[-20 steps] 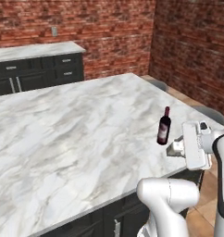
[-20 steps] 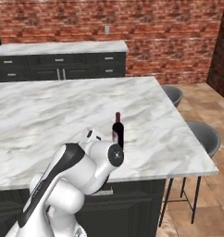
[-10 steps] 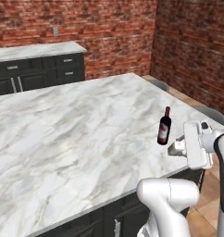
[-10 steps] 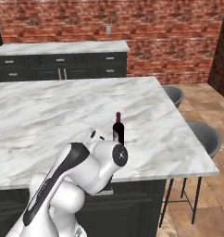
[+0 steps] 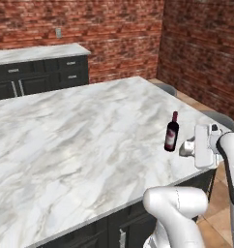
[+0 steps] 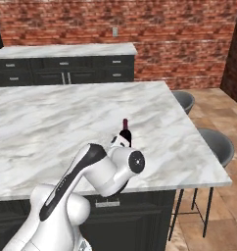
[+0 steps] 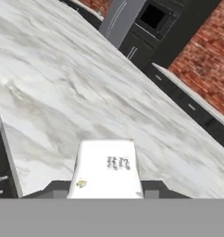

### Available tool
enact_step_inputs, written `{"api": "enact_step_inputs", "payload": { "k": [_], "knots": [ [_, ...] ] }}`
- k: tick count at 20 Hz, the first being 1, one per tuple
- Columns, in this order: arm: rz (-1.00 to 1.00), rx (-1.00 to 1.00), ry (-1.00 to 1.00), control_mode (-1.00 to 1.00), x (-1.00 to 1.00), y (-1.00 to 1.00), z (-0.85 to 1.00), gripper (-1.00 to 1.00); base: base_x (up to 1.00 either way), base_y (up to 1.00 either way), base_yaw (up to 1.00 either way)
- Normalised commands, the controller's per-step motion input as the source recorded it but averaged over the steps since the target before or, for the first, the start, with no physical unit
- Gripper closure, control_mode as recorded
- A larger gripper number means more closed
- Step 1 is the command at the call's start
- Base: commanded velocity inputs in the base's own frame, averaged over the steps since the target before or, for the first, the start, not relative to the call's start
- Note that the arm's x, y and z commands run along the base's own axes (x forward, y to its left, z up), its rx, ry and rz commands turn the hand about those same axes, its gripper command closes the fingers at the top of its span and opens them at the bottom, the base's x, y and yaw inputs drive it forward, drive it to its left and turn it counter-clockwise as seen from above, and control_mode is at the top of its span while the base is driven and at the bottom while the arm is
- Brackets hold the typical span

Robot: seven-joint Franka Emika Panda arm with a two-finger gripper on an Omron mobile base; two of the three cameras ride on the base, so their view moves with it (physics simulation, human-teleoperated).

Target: Move the drinks to the dining counter.

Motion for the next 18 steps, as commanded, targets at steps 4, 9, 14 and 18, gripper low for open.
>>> {"api": "enact_step_inputs", "payload": {
  "k": [4, 9, 14, 18],
  "knots": [
    [-0.16, 0.0, 0.05, -1.0, 0.43, -0.08, -0.23, 1.0, 0.0, 0.0, 0.0],
    [-0.14, 0.04, 0.11, -1.0, 0.36, -0.06, -0.24, 1.0, 0.0, 0.0, 0.0],
    [-0.09, 0.16, 0.07, -1.0, 0.13, -0.02, -0.15, 1.0, 0.0, 0.0, 0.0],
    [-0.08, 0.1, 0.02, -1.0, 0.2, 0.0, -0.18, 1.0, 0.0, 0.0, 0.0]
  ]
}}
